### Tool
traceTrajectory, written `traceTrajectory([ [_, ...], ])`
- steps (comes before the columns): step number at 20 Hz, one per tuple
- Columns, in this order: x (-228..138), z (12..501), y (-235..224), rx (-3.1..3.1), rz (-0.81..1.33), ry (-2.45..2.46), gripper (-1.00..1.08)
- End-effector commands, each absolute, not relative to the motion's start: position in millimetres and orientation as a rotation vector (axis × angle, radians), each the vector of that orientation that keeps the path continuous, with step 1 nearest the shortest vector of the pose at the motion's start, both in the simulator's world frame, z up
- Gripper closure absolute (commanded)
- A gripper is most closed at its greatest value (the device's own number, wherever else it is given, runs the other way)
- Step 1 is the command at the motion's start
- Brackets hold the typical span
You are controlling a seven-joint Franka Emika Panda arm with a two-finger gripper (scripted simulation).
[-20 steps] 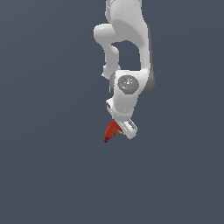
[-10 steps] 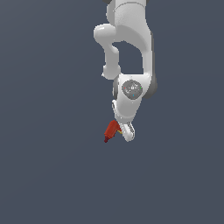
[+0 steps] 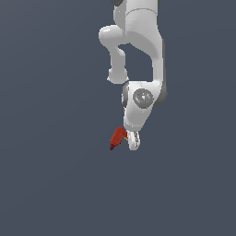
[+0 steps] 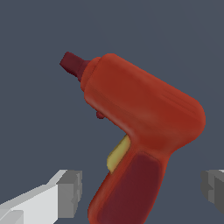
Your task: Pick up the object and move it to a goal position.
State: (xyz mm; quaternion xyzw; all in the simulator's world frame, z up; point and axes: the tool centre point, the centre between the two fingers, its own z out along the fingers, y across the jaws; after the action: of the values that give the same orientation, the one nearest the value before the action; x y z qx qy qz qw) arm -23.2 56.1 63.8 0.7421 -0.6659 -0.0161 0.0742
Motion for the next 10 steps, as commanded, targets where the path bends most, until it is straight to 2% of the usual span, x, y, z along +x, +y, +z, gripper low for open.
traceTrajectory([
  [1, -24.2, 60.8, 57.5, 2.178, -0.042, -2.043, -1.0],
  [10, -26.4, 55.1, 60.3, 2.084, -0.029, -2.122, -1.0],
])
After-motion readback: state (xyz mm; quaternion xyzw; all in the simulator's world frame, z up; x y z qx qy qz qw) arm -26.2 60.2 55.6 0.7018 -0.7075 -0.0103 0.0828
